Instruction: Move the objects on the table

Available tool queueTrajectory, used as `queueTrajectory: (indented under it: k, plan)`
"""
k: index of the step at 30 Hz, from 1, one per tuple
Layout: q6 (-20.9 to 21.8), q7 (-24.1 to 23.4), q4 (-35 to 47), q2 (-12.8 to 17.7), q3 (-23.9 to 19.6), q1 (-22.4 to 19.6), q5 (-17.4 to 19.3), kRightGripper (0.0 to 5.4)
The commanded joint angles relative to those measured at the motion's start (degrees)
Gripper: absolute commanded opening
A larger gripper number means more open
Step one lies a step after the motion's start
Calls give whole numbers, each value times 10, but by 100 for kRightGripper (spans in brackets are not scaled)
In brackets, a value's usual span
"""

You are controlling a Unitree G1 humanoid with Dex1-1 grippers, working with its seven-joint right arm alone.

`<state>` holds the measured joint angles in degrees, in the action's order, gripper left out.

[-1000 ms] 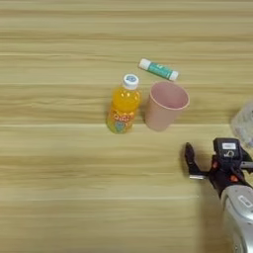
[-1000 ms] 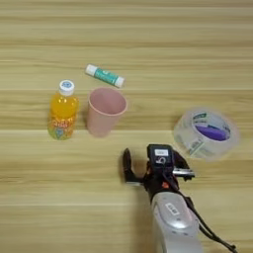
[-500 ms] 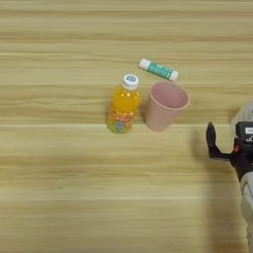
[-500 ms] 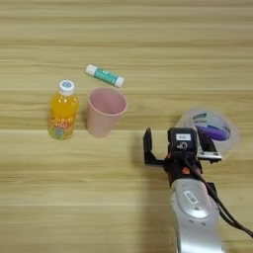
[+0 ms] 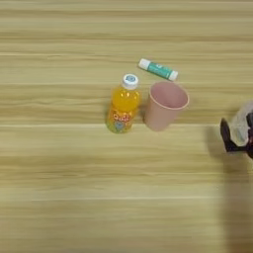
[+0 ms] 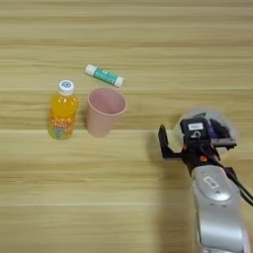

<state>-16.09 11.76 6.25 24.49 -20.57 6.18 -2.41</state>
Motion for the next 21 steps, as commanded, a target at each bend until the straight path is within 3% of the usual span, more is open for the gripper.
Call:
queueTrajectory:
  k: [1,5,9,15,21]
  plan:
    - [-12,35,-16,52,-35,-57,44,537]
    - [-49,95,-37,83,-49,-82,90,537]
    - [-143,163,-49,116,-72,-102,161,537]
    - [-229,205,-67,154,-78,-127,199,537]
    - [-255,220,-116,174,-62,-155,196,537]
